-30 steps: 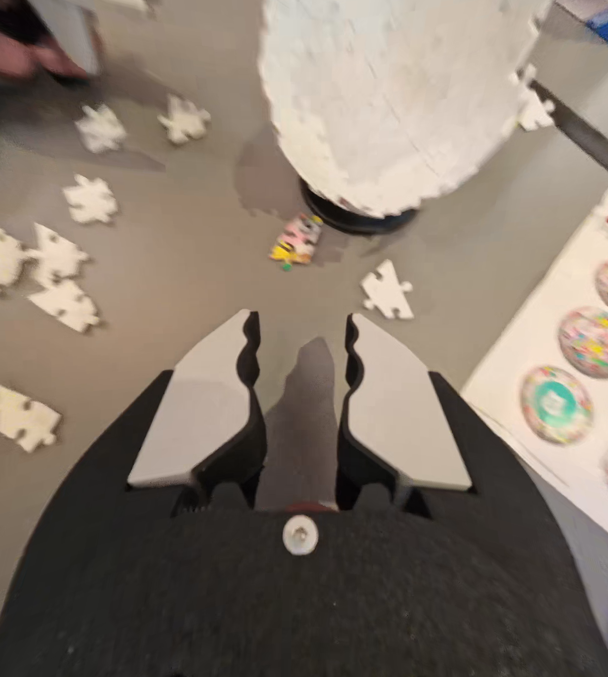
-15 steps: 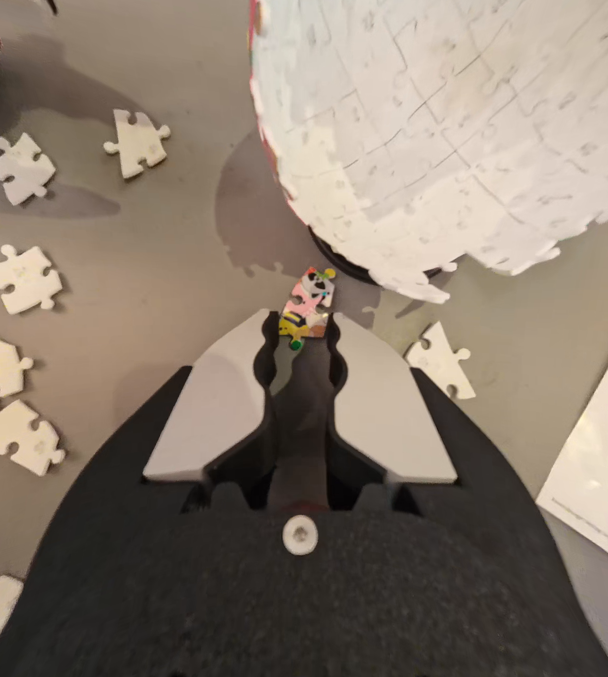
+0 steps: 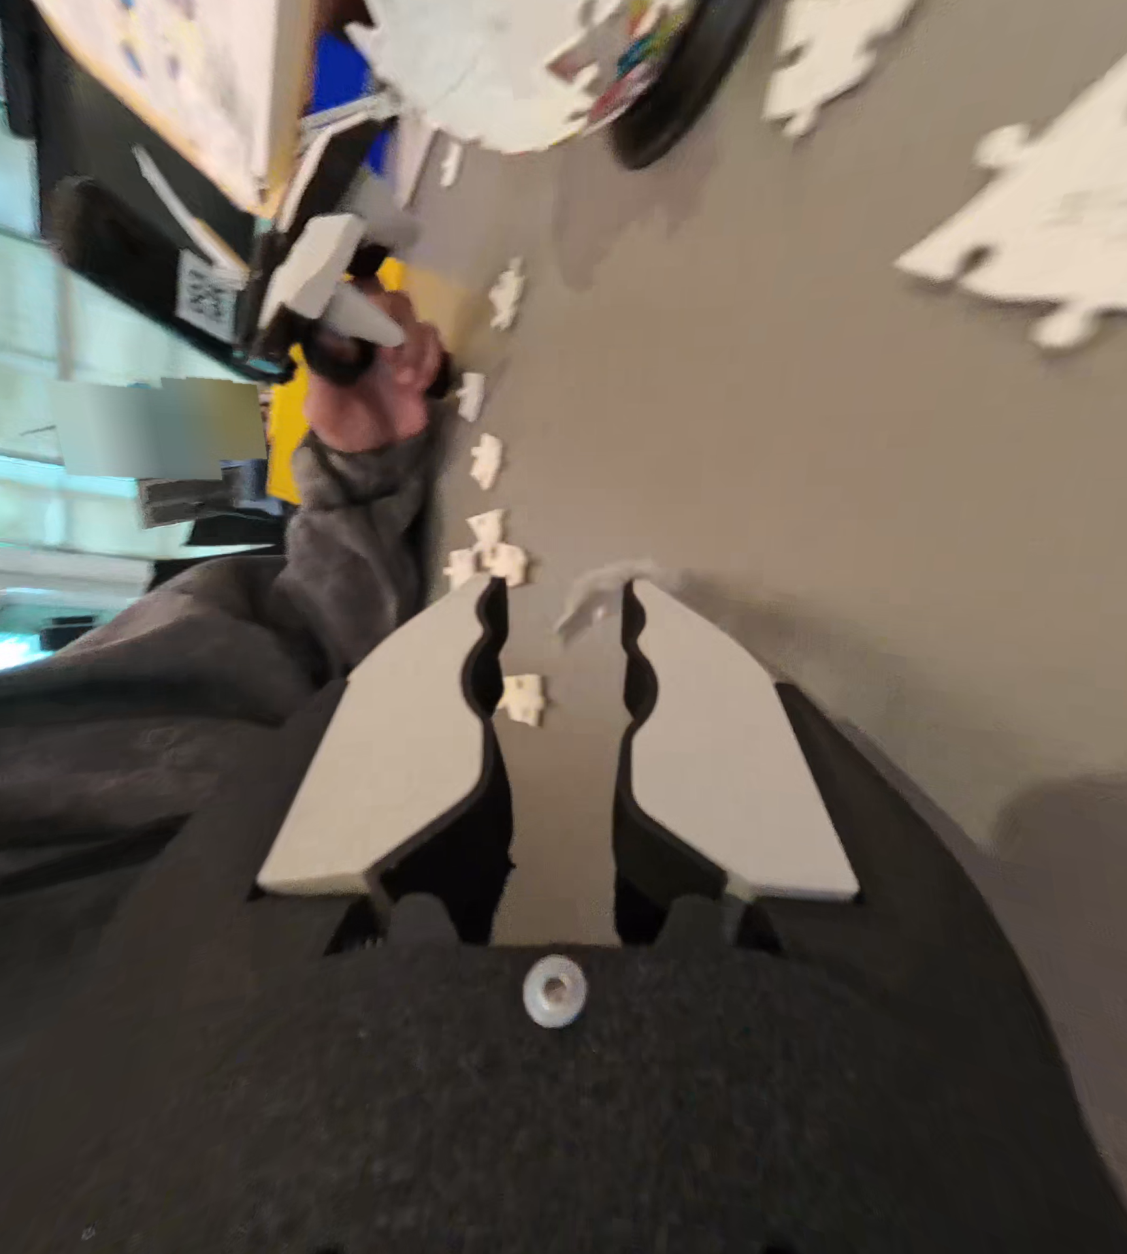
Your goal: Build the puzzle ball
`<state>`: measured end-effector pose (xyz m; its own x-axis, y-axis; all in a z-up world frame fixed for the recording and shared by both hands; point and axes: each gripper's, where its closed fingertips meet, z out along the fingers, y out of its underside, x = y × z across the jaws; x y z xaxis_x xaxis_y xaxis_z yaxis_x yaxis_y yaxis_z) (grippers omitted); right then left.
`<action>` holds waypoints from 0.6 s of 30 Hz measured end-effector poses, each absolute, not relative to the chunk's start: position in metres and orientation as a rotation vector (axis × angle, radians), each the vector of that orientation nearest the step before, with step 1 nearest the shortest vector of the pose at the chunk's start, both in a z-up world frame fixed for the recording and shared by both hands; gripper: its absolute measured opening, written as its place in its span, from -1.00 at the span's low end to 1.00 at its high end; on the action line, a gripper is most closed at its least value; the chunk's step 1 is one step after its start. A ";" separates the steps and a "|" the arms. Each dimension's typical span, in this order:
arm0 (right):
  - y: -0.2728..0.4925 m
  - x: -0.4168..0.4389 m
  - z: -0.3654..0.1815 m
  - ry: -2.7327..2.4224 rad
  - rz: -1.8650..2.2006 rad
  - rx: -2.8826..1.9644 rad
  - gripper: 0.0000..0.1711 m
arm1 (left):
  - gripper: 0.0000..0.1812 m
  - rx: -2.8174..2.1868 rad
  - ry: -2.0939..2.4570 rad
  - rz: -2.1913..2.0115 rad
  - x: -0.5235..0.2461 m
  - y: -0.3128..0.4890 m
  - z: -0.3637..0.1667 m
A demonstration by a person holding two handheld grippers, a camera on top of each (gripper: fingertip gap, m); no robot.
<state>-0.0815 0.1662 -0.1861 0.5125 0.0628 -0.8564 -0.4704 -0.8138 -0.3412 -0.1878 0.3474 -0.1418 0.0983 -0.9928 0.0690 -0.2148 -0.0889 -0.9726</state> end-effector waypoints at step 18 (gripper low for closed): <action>0.112 -0.032 -0.211 -0.343 0.192 -2.363 -0.63 | -0.55 -1.435 1.146 -0.967 -0.214 0.370 -0.124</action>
